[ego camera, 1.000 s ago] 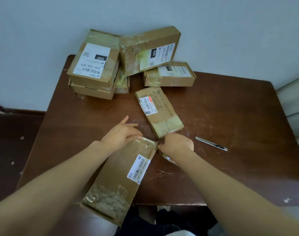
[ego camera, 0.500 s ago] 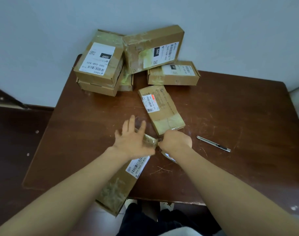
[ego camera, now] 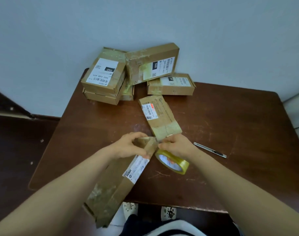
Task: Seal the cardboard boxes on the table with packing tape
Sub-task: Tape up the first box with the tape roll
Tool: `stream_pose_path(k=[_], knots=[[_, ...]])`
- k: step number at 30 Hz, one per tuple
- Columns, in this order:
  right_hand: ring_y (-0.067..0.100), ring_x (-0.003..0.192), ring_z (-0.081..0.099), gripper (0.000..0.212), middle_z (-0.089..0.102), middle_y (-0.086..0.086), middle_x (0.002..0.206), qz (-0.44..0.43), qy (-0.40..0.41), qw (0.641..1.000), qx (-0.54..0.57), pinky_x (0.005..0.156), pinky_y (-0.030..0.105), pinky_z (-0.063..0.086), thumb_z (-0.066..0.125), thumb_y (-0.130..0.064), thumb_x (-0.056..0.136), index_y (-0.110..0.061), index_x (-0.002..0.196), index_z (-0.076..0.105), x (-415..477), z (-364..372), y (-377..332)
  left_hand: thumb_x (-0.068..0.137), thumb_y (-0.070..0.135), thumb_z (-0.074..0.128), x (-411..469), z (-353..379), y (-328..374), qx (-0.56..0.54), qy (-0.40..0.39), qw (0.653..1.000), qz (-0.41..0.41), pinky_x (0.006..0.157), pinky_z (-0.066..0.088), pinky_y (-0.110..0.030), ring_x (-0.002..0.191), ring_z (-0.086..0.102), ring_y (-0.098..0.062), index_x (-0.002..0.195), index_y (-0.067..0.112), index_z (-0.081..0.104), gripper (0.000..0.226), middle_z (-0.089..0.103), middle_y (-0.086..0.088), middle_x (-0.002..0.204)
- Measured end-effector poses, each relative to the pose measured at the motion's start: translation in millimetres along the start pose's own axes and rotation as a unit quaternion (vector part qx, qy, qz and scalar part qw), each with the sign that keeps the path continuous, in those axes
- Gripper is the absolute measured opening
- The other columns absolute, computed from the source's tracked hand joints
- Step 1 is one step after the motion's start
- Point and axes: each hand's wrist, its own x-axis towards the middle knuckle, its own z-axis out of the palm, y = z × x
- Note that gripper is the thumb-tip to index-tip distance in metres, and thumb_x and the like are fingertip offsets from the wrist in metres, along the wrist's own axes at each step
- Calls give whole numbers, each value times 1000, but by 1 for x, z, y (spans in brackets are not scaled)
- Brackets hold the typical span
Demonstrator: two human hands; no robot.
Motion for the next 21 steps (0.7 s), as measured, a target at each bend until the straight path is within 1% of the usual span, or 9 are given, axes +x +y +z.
stream_pose_path(k=[2, 5, 8, 10, 12, 15, 17, 19, 21], knots=[[20, 81, 66, 31, 71, 11, 86, -4, 3, 1000, -20, 81, 38, 52, 65, -33, 83, -4, 94, 71, -1, 3, -4, 31, 44, 78, -4, 1, -2, -53, -6, 999, 10, 91, 43, -25, 111, 51, -15, 108, 32, 63, 80, 54, 0, 119], [19, 73, 63, 33, 70, 9, 80, -12, 2, 1000, -17, 71, 33, 52, 65, -36, 83, -6, 95, 71, -2, 5, -18, 35, 39, 79, -11, -6, -4, -109, -24, 994, 15, 95, 40, -29, 114, 52, -15, 107, 37, 62, 74, 58, 5, 116], [22, 66, 63, 35, 68, 11, 72, -5, 1, 1000, -9, 69, 35, 55, 65, -33, 83, 0, 93, 70, -3, 7, -28, 43, 38, 78, -16, -17, -5, -101, -57, 993, 13, 111, 30, -38, 131, 39, -18, 126, 46, 54, 87, 46, 4, 140], [24, 60, 61, 34, 62, 8, 64, -2, -11, 999, -39, 74, 43, 57, 66, -34, 82, 0, 80, 68, -6, 14, -32, 49, 39, 74, -17, -18, -6, 7, -56, 998, 0, 116, 16, -43, 142, 15, -18, 140, 49, 36, 99, 20, 6, 153], [25, 63, 63, 31, 64, 6, 65, -4, -17, 997, -77, 78, 44, 57, 68, -39, 82, -13, 67, 62, -10, 24, -33, 55, 41, 72, -18, -17, -7, 121, -41, 992, -10, 115, 13, -42, 139, 7, -20, 145, 47, 25, 102, 13, 8, 149], [27, 63, 63, 36, 58, 6, 61, -6, -6, 999, -50, 76, 47, 56, 69, -37, 83, -16, 58, 55, -13, 32, -35, 73, 31, 75, -19, -17, -8, 173, -40, 984, -14, 113, 14, -39, 138, 6, -25, 151, 38, 15, 98, 9, 2, 152], [25, 59, 60, 37, 56, 4, 58, -8, -15, 998, -58, 75, 46, 55, 69, -37, 83, -15, 56, 55, -13, 31, -39, 71, 38, 77, -19, -11, -6, 247, -29, 968, -16, 114, 15, -42, 143, 3, -29, 152, 31, 8, 106, 3, -4, 157], [28, 64, 64, 35, 62, 9, 62, -10, -18, 998, -62, 75, 46, 55, 68, -37, 83, -16, 57, 56, -14, 30, -45, 62, 49, 81, -21, 1, -3, 312, 20, 950, -14, 114, 21, -42, 144, 8, -31, 151, 24, 12, 115, 8, -8, 157], [31, 69, 66, 36, 69, 16, 72, -16, -21, 998, -62, 74, 44, 54, 67, -36, 84, -13, 59, 57, -15, 29, -50, 64, 38, 81, -21, 10, -4, 327, 77, 942, -5, 109, 33, -36, 138, 26, -32, 147, 19, 22, 103, 17, -10, 152]])
